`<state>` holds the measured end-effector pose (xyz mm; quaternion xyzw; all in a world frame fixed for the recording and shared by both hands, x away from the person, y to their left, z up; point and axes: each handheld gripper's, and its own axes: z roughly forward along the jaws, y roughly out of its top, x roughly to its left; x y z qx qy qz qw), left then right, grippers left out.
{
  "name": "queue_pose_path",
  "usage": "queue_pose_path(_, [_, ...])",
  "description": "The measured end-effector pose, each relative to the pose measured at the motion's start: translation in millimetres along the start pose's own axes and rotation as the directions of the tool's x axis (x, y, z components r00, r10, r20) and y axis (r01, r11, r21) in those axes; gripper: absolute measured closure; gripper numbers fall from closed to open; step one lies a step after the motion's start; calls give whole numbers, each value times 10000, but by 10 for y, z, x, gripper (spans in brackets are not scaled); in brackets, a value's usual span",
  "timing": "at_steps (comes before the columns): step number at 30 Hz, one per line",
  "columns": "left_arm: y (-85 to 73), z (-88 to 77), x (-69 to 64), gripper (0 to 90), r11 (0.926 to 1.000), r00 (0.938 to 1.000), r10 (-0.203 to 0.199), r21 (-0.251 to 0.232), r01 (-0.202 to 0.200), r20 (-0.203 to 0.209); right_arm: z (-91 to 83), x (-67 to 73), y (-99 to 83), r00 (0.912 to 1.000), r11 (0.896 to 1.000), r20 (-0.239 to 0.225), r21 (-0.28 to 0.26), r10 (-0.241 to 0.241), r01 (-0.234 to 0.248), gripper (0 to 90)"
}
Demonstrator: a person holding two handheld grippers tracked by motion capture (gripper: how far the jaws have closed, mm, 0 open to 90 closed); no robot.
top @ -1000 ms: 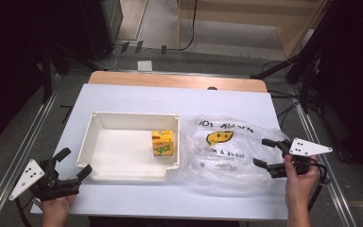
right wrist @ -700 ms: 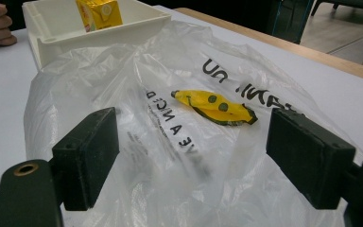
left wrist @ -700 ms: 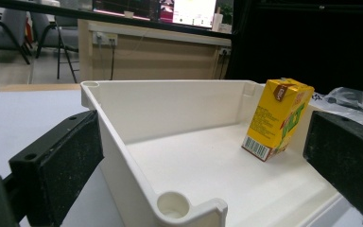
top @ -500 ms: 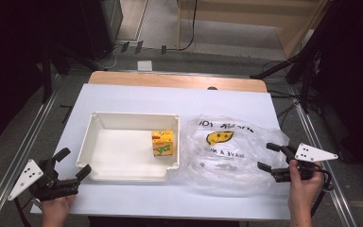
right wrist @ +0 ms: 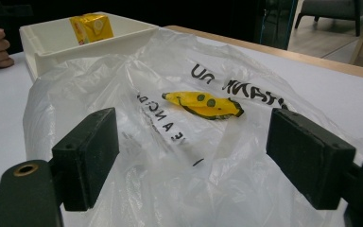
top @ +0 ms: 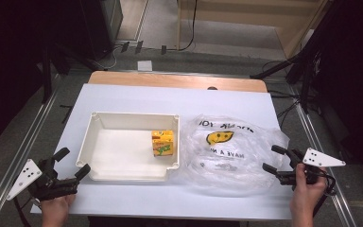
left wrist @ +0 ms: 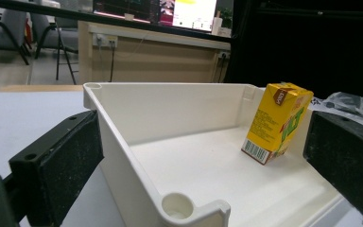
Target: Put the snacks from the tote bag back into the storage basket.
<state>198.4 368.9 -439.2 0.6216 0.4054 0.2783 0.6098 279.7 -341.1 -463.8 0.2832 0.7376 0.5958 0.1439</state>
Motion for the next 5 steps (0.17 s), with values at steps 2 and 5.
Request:
queue_pose_path(2, [0, -2, 2, 0, 10000, 10000, -17, -5, 17, 8, -8, 2, -1, 10000, 10000, 34, -21, 20, -20, 189])
queue_pose_path(5, [1, 0, 3, 0, 10000, 10000, -25, -13, 25, -2, -10, 13, 7, 10000, 10000, 59, -42, -8, 9, 189])
